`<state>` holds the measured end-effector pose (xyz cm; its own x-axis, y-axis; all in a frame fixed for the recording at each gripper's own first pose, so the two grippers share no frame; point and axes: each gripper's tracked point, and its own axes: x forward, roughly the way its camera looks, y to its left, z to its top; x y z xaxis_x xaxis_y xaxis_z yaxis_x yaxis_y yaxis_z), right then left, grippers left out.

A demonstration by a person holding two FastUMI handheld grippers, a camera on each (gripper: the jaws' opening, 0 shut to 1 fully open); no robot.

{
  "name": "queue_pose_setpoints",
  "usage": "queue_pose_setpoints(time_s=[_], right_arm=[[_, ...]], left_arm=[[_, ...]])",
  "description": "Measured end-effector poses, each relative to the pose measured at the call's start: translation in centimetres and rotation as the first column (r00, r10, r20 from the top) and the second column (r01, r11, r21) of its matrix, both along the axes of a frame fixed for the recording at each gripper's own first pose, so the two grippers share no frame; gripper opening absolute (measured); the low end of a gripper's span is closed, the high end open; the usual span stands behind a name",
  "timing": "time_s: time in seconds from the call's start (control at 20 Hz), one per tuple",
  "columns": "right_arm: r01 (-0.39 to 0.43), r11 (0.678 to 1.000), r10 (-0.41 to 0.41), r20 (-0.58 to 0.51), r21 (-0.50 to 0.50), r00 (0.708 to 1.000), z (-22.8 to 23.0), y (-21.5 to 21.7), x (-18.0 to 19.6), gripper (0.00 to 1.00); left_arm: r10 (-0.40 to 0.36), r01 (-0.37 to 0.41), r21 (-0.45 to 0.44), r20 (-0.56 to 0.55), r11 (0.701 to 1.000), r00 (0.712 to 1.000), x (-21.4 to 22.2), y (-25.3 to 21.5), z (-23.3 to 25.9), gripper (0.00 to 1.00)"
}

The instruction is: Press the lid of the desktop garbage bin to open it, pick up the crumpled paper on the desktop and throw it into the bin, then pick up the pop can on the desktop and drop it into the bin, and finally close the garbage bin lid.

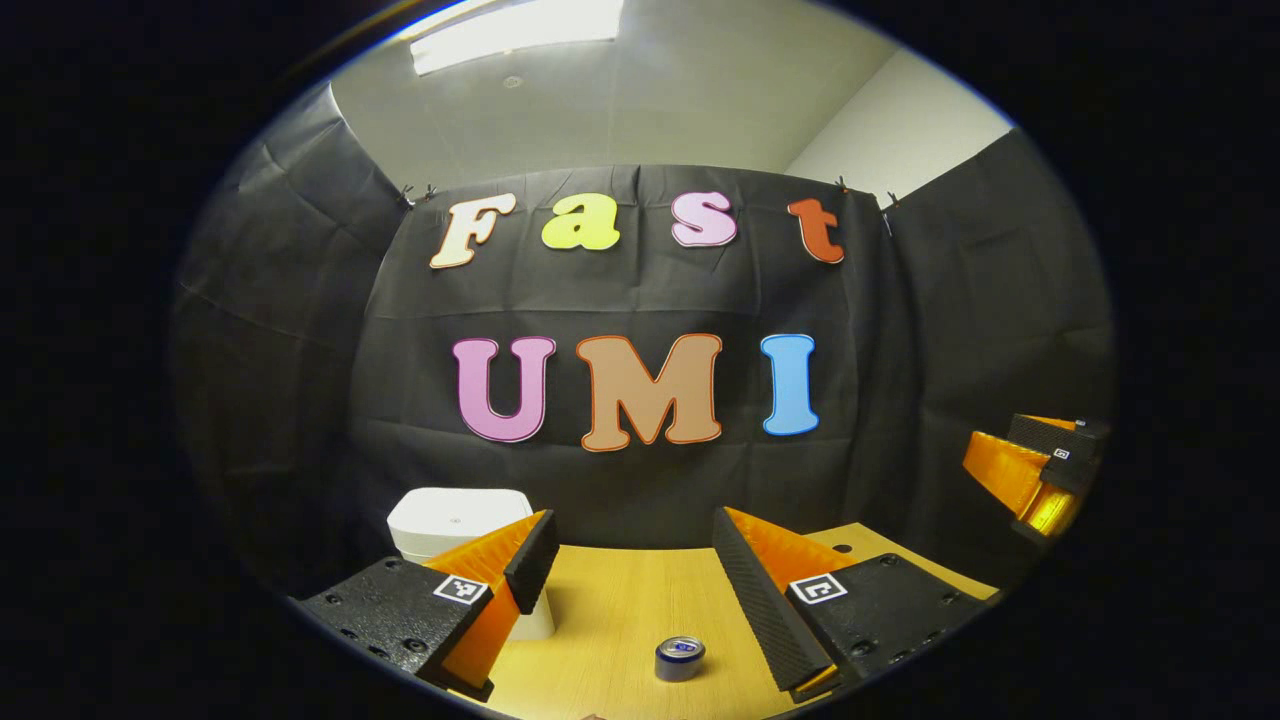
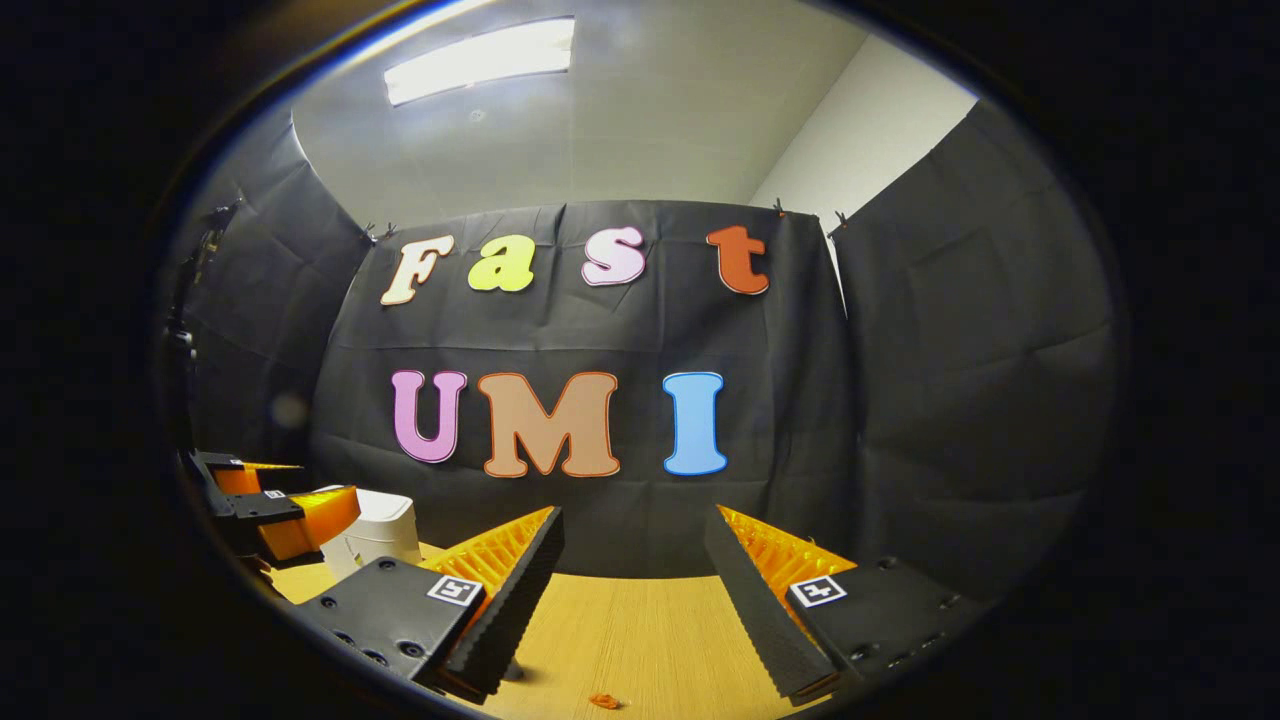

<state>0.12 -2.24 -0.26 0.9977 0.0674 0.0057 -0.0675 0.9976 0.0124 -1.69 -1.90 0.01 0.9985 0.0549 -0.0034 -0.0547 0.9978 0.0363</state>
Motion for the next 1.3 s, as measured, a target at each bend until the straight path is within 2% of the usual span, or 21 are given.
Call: queue_pose_setpoints(time_s=[0.25,0.35,0.45,0.5,0.55,0.6,0.65,0.75,0.8,1.05,1.2,1.3], right_arm=[[-0.032,0.999,0.032,-0.002,0.004,0.999,-0.2,-0.8,0.7,0.96],[-0.042,0.999,0.042,0.005,0.007,0.999,-0.1,-1.4,1.0,0.95],[-0.053,0.999,0.053,0.008,0.008,0.999,-0.3,-2.0,1.1,0.96],[-0.061,0.998,0.061,0.009,0.007,0.998,-0.5,-2.3,1.2,0.95],[-0.065,0.998,0.065,0.010,0.003,0.998,-0.6,-2.6,1.2,0.95],[-0.062,0.998,0.062,0.009,-0.002,0.998,-0.8,-3.0,1.2,0.95],[-0.062,0.998,0.062,0.003,-0.002,0.998,-1.0,-3.3,1.3,0.95],[-0.064,0.998,0.064,-0.003,0.005,0.998,-1.2,-3.4,1.4,0.95],[-0.057,0.998,0.057,-0.001,0.005,0.998,-1.1,-3.6,1.6,0.95],[-0.017,1.000,0.017,0.004,0.017,1.000,-1.2,-2.8,1.9,0.95],[0.004,1.000,-0.004,-0.003,0.020,1.000,-1.4,-1.7,2.0,0.95],[0.025,1.000,-0.025,-0.002,0.013,1.000,-1.5,-1.2,1.9,0.95]], left_arm=[[0.026,-0.026,0.019,0.009,0.999,1.000,-0.1,-0.7,0.2,0.88],[0.040,-0.040,0.034,-0.001,0.999,0.999,-0.2,-1.1,0.0,0.69],[0.032,-0.031,0.043,-0.021,0.999,0.999,-0.1,-1.8,-0.3,0.43],[0.030,-0.029,0.042,-0.029,0.999,0.999,-0.1,-1.8,-0.6,0.26],[0.037,-0.035,0.037,-0.036,0.999,0.999,0.0,-1.8,-0.6,0.21],[0.013,-0.012,0.017,-0.050,1.000,0.999,0.1,-2.2,-0.9,0.04],[-0.022,0.021,-0.014,-0.072,1.000,0.997,0.4,-2.8,-1.1,0.00],[-0.075,0.070,-0.070,-0.073,0.995,0.994,0.7,-3.4,-0.5,0.00],[-0.079,0.073,-0.068,-0.081,0.995,0.994,0.9,-2.7,-0.2,0.00],[-0.001,0.001,0.006,-0.036,1.000,0.999,4.3,3.9,2.9,0.00],[0.055,-0.054,0.004,-0.050,0.999,0.997,7.2,9.0,3.2,0.00],[0.058,-0.060,-0.031,-0.076,0.998,0.995,9.0,11.6,2.5,0.00]])
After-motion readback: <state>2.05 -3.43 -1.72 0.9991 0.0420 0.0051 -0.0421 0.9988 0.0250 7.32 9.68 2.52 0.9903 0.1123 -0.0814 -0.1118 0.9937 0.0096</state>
